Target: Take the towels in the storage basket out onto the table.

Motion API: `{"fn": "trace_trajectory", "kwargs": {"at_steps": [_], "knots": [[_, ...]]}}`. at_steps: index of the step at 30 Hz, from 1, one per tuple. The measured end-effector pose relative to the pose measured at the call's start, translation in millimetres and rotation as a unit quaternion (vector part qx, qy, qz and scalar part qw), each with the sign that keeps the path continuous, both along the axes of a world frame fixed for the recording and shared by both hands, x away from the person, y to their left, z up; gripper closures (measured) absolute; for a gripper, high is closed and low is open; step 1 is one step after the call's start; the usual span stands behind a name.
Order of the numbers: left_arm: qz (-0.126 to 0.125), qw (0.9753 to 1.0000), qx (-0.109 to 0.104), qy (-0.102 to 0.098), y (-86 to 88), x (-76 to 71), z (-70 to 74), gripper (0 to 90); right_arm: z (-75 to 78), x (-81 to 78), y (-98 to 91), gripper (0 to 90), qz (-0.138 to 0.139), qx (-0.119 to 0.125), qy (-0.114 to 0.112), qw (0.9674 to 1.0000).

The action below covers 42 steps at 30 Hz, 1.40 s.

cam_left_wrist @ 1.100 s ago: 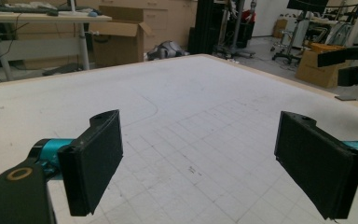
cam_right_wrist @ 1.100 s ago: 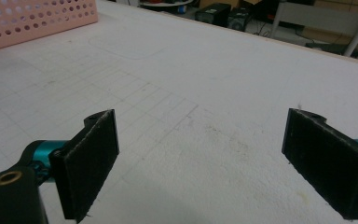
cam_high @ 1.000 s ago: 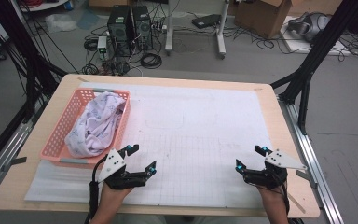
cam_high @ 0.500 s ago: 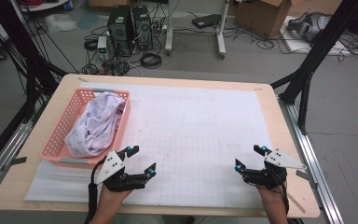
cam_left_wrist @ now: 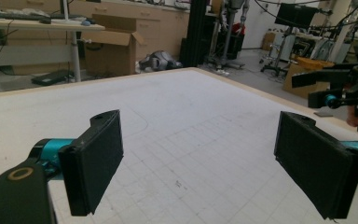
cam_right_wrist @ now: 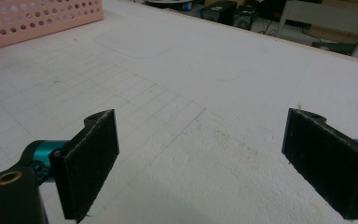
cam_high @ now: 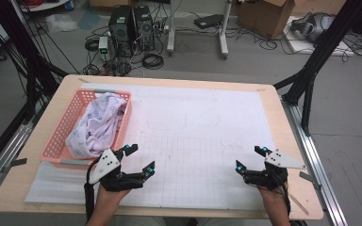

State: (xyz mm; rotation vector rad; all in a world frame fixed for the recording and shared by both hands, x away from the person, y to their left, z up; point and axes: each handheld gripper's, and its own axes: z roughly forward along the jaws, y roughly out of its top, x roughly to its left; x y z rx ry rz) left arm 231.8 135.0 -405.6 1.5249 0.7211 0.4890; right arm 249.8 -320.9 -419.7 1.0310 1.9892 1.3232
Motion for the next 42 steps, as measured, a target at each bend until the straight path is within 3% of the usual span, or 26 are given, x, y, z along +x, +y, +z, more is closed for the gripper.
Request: {"fn": "trace_trajectory", "kwargs": {"at_steps": [8, 20, 25, 32, 42], "knots": [[0.003, 1.0, 0.001, 0.001, 3.4, 4.6, 12.1, 15.7, 0.8, -0.3, -4.9, 9.3, -0.007, 0.004, -0.001, 1.0], [0.005, 0.9999, -0.003, -0.009, 13.3, 16.5, 45.7, 15.8, 1.0, -1.0, -4.7, 9.3, -0.007, 0.001, -0.002, 1.0], [0.018, 0.9998, 0.001, -0.003, 27.1, 30.1, 62.1, 15.7, 0.8, -1.0, -5.1, 9.3, -0.006, 0.0, -0.002, 1.0], [0.034, 0.9994, 0.0, 0.003, 42.7, 43.0, 72.0, 15.7, 0.3, -0.5, -4.9, 9.3, -0.005, -0.001, -0.002, 1.0], [0.07, 0.9973, 0.013, 0.017, 73.3, 72.0, 74.2, 15.7, -0.2, -0.6, -5.9, 9.3, -0.007, -0.002, 0.001, 1.0]]}}
